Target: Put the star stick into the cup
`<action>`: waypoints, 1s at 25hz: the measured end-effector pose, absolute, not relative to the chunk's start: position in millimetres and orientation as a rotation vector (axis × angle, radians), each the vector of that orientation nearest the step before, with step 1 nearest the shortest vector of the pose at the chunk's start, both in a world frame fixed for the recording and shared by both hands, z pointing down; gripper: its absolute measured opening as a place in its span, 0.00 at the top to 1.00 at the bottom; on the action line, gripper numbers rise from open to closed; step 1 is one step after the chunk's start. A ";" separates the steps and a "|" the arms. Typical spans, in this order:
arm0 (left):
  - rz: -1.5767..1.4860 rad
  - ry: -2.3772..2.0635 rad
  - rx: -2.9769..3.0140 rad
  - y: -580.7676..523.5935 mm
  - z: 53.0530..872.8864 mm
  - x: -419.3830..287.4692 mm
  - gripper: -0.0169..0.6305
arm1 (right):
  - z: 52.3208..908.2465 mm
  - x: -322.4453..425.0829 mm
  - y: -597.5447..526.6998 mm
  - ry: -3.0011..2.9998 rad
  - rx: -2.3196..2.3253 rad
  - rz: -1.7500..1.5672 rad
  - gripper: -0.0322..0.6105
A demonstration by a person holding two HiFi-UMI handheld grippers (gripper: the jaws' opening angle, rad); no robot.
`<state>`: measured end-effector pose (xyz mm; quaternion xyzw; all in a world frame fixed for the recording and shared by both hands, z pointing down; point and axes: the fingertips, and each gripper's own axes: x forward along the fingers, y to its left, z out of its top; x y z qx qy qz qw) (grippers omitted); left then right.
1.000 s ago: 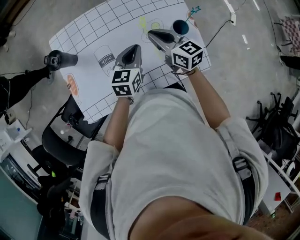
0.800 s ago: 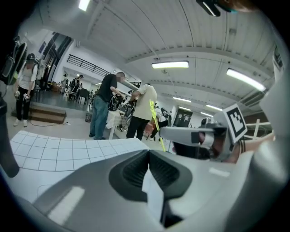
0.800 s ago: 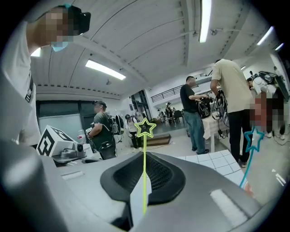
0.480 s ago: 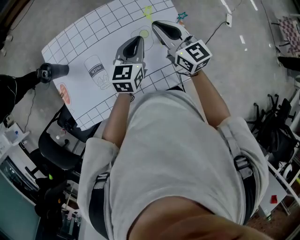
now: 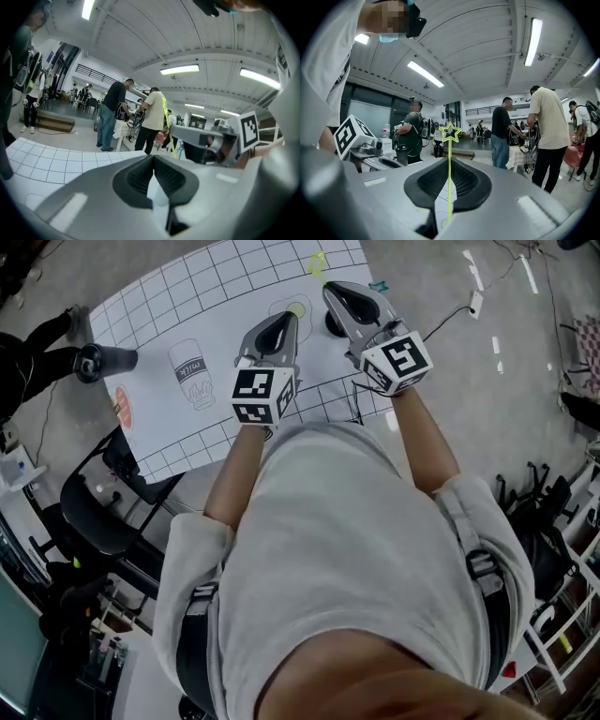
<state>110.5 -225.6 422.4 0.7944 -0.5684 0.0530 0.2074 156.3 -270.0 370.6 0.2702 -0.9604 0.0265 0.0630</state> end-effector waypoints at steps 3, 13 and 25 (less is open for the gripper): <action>0.167 -1.591 2.188 -225.3 428.6 112.2 0.97 | 383.5 159.4 -267.4 -2.880 0.795 0.080 0.93; 0.243 -1.589 2.138 -221.9 449.7 138.6 0.97 | 420.9 184.4 -258.4 -2.830 0.795 0.041 0.93; 0.340 -1.536 2.130 -209.1 464.9 156.2 0.97 | 452.3 203.9 -248.4 -2.704 0.887 0.015 0.93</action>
